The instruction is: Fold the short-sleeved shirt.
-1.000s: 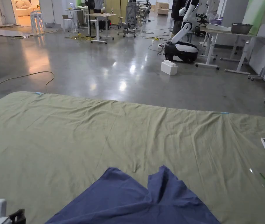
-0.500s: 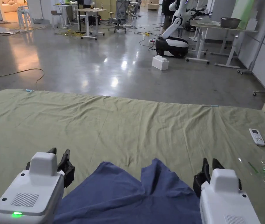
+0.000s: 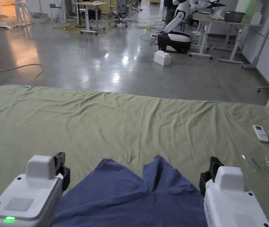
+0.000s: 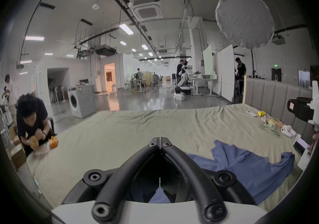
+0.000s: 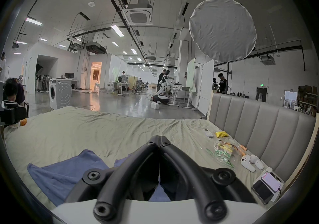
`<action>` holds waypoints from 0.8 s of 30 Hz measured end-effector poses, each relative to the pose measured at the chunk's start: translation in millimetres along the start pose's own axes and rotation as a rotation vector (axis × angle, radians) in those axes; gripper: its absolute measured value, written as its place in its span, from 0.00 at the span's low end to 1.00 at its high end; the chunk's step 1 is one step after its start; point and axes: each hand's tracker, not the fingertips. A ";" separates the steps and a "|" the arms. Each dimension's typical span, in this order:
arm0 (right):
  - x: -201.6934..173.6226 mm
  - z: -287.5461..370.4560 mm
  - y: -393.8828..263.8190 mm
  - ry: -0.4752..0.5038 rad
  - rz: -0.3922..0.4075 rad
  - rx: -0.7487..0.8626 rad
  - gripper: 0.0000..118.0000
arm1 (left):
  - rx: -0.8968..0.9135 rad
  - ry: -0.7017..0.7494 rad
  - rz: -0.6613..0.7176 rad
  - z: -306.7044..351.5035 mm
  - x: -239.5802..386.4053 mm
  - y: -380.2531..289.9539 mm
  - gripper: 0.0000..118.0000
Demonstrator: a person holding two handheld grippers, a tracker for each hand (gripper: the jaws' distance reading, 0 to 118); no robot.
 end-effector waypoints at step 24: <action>0.2 -17.3 -55.1 0.064 0.057 -0.221 0.01 | -0.873 0.216 0.239 -84.1 -134.2 -132.0 0.63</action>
